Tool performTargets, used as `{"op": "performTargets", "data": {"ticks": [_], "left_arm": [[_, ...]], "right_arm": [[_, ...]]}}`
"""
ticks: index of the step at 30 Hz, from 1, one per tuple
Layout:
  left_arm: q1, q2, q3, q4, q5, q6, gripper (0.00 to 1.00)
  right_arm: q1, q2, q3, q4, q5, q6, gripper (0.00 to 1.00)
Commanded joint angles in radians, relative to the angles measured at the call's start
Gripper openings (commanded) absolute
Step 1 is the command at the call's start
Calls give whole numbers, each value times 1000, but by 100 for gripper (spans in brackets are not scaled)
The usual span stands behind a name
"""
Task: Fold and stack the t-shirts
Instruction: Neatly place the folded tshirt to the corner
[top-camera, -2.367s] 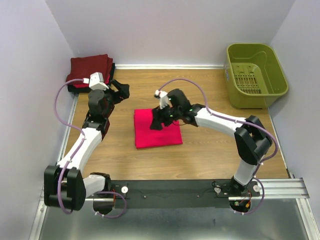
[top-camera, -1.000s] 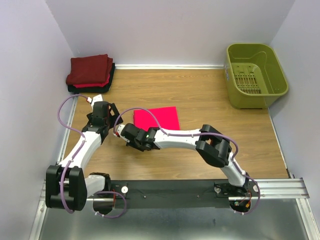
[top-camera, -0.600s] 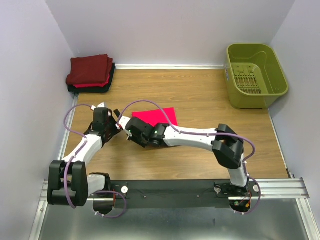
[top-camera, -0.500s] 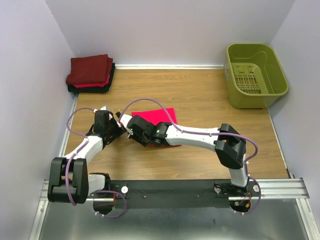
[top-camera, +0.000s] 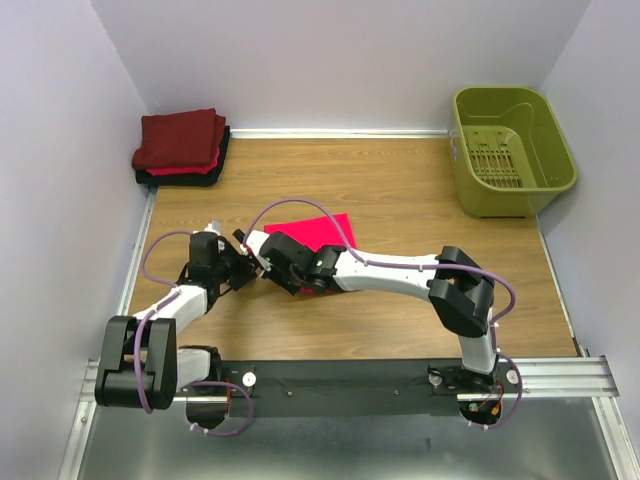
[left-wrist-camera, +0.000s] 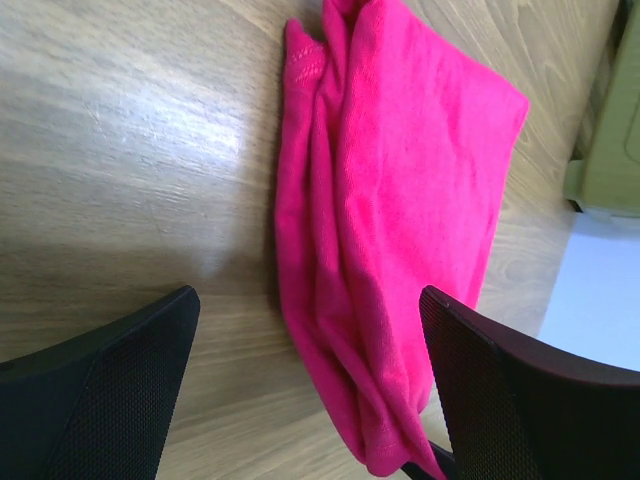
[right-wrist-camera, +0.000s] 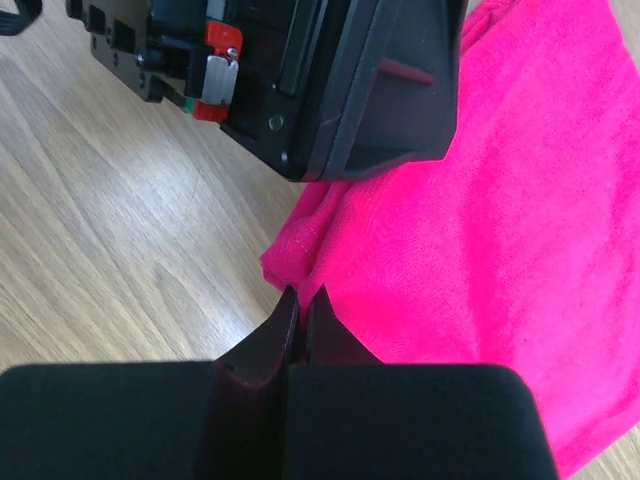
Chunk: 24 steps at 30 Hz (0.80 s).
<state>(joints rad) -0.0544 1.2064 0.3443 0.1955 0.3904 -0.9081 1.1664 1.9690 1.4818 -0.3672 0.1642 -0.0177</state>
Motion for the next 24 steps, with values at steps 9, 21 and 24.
{"op": "performTargets", "data": {"ticks": [9,21,24], "left_arm": [[-41,114,-39,168,31,-86,98],[-104,234,-30,248,-31,-120,95],[-104,251,-30,265,-44,-120,86]], "right_arm": [[-14,-42,-8,48,-34,13,1],[-19,-39,-8,54,-45,41,1],[-19,-38,-11,54,-60,48,1]]}}
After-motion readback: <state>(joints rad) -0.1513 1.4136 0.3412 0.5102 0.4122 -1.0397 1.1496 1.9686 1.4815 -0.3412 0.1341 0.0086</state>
